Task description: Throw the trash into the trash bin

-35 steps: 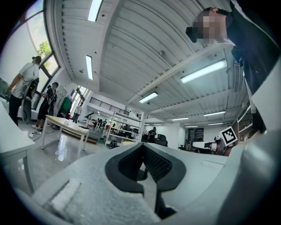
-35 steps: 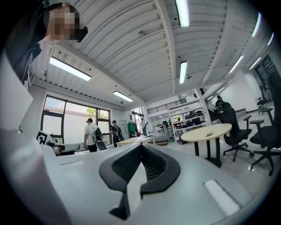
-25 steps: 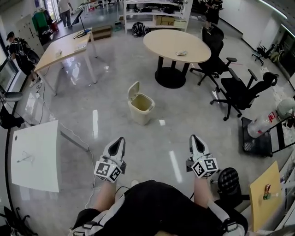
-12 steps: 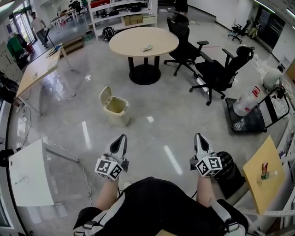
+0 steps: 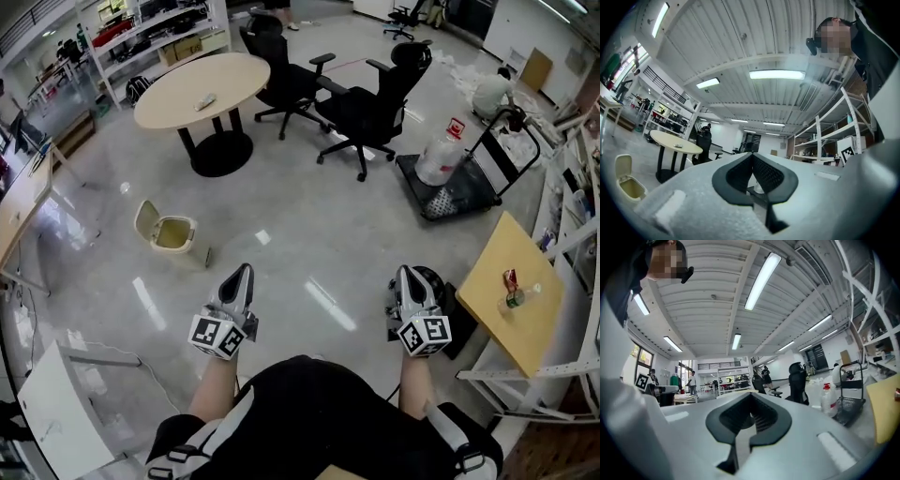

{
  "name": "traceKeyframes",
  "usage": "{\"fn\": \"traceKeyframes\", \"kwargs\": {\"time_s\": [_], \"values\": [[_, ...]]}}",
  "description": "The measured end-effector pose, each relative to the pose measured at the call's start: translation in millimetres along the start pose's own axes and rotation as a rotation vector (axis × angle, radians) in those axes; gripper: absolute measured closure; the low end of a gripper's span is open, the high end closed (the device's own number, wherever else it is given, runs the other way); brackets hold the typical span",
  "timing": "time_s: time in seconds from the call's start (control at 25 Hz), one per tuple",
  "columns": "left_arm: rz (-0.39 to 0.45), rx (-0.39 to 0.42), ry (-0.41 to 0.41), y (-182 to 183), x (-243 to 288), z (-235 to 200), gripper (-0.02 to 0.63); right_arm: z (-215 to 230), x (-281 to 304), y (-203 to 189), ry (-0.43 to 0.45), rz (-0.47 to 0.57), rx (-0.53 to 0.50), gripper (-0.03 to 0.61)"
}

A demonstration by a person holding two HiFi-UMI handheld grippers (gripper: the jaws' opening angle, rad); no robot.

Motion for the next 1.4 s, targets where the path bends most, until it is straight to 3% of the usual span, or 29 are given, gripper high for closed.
{"fn": "traceKeyframes", "kwargs": {"time_s": [0.4,0.56,0.92,1.4], "values": [[-0.073,0.036,-0.270,-14.1,99.5,88.4,0.614,75.5,-104.6,-22.5,-0.263,0.051,0.099,0.574],[-0.126,0.074,-0.380,-18.1,130.8,119.6,0.614,91.4,-143.6,-38.3,-0.388,0.064,0.157,0.574],[-0.159,0.083,-0.625,-29.6,229.1,181.5,0.614,121.6,-198.8,-42.6,-0.624,0.110,0.177,0.574],[-0.177,0.103,-0.877,-22.8,358.7,247.6,0.614,176.2,-208.3,-18.4,-0.871,0.148,0.202,0.574]]}}
Point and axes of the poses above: the fingertips, and each gripper's own axes: x forward along the fingers, z to its right, y out of its top, the point moved 7 cm from there along -x, backward along the fingers, and after that the axes turned 14 degrees about -z, right-handed, at the moved point
